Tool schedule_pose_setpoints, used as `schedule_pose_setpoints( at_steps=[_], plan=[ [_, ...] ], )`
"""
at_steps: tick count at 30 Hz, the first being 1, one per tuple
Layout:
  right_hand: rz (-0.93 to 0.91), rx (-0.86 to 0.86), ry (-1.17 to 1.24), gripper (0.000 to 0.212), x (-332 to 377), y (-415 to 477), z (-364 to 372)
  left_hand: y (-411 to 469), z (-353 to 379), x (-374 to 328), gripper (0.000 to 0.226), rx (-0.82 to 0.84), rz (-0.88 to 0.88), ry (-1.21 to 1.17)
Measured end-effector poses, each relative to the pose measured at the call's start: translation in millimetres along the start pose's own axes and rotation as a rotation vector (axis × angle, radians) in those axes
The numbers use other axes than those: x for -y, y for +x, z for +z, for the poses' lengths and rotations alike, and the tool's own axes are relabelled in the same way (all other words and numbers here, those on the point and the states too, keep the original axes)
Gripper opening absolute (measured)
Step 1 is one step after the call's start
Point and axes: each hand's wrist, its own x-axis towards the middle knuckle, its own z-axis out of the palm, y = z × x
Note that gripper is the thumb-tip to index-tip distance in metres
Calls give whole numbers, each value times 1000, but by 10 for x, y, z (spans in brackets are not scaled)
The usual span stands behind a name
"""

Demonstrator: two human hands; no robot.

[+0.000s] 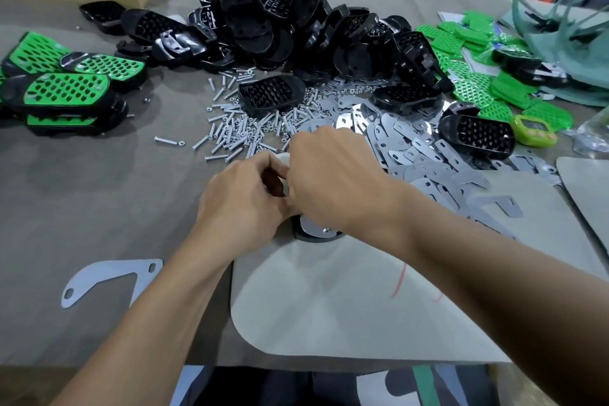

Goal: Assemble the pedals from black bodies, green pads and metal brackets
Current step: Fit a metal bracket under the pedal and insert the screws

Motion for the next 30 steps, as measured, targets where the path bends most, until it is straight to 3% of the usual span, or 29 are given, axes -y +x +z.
schedule_pose_setpoints(
  at_steps=[8,17,21,25,30],
  plan=[
    [-113,112,1,42,-36,17,-132,0,13,-7,37,0,6,-20],
    [-97,55,-75,41,49,33,-65,5,16,27,26,-30,33,64],
    [-31,49,-64,40,36,35,-142,-7,8,7,30,-12,47,26],
    [-89,72,-58,38,46,27,-190,-19,0,-1,36,-2,38,-15],
    [-145,101,-67,22,102,16,-169,4,10,27,26,-11,53,82]
  ],
)
